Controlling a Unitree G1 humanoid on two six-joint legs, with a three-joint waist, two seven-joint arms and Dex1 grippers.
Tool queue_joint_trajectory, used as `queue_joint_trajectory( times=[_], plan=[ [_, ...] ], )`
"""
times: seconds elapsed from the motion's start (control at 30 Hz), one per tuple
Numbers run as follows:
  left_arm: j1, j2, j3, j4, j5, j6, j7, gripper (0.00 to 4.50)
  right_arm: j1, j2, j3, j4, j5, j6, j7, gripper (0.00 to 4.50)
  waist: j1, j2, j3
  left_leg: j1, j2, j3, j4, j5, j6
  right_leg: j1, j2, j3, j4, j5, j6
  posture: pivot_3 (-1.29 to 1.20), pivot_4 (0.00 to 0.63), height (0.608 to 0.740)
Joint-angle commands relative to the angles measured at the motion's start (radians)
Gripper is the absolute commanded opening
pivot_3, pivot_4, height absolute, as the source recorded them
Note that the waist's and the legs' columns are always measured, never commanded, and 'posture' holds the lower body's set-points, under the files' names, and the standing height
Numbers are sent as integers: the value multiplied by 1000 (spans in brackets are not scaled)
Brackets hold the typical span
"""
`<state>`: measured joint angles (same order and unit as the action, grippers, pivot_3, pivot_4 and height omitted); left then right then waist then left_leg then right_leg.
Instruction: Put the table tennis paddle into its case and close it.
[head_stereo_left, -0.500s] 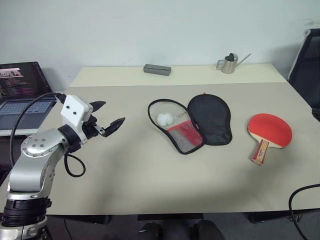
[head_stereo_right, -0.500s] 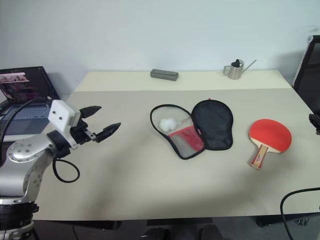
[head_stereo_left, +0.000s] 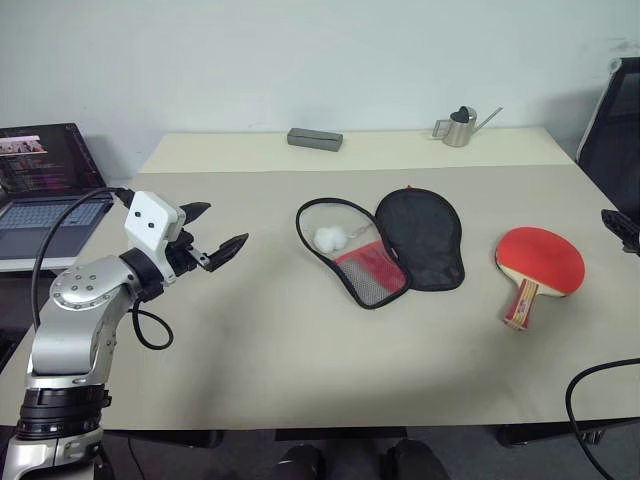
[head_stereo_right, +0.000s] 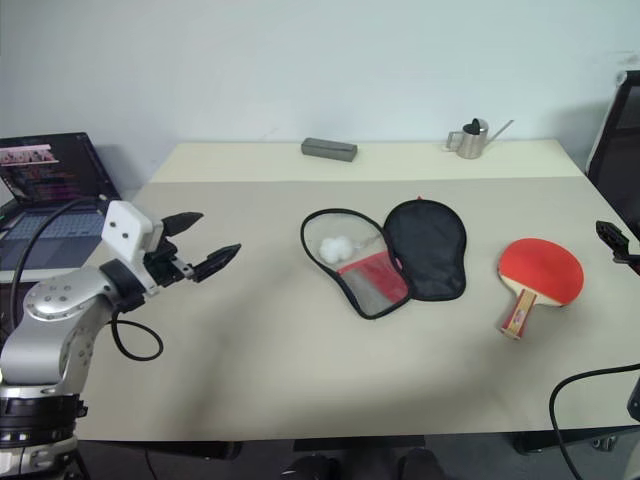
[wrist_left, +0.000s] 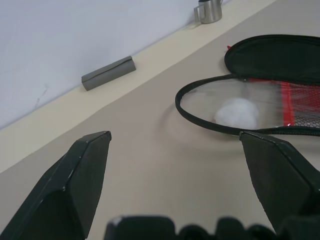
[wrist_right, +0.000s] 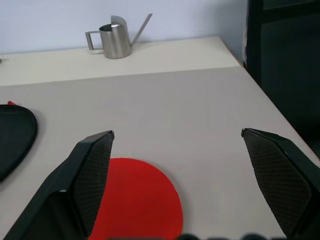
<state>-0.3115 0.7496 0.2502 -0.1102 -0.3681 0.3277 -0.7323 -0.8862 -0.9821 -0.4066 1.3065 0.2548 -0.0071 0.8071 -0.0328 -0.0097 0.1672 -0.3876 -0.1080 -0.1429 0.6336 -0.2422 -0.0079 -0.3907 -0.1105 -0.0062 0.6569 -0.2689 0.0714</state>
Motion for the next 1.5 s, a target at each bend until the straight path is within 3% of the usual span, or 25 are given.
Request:
queue_joint_trajectory(
  times=[0.03,0.27,1.0,1.5],
  plan=[
    [16,27,74,-23,-18,-19,-6,4500,-14,-3,-9,-34,4,-17,20,4468,-2,0,0,0,0,0,0,0,0,0,0,0,0,0,0,0,150,740],
    [52,13,129,15,-31,-46,-4,4500,12,15,-6,-65,12,-11,80,4468,-1,0,0,1,0,1,-1,-1,1,0,0,1,0,0,0,0,150,740],
    [1,6,84,37,-16,-58,11,4500,30,113,-22,-229,88,24,181,4468,0,0,0,3,1,3,-1,-1,1,0,0,4,1,0,0,0,150,740],
    [-50,1,85,110,-32,-68,-13,4500,151,190,41,-639,179,259,313,4468,0,0,0,5,1,4,-1,-1,2,0,1,6,2,0,1,0,150,740]
  ],
)
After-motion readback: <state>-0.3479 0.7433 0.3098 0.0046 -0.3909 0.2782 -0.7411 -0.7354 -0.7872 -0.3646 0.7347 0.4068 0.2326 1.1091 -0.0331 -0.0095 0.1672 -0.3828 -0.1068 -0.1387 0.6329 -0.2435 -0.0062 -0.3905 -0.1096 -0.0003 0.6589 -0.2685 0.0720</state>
